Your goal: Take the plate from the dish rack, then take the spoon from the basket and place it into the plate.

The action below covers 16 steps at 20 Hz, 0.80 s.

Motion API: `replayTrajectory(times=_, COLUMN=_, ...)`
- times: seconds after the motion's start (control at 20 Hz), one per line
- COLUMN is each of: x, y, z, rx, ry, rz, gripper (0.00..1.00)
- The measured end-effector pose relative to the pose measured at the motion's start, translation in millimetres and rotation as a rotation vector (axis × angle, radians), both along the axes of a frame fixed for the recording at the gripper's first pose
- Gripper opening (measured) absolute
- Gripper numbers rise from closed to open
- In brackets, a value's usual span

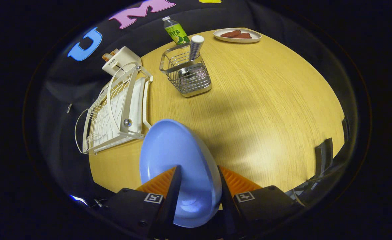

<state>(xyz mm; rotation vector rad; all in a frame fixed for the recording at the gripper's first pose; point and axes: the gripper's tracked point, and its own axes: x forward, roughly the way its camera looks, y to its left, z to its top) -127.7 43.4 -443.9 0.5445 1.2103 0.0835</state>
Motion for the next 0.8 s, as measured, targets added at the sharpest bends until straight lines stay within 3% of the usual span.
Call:
replayTrajectory(times=0.3, x=17, y=-23, z=13, rx=-0.034, ry=-0.079, rz=-0.015, gripper=0.65)
replayTrajectory(times=0.5, x=62, y=-57, z=57, rx=-0.110, ry=-0.261, rz=-0.014, gripper=0.65)
replayTrajectory(times=0.65, x=100, y=-75, z=81, rx=-0.175, ry=-0.361, rz=0.049, gripper=0.64)
replayTrajectory(times=0.8, x=128, y=-77, z=82, rx=-0.194, ry=-0.380, rz=0.107, gripper=0.61)
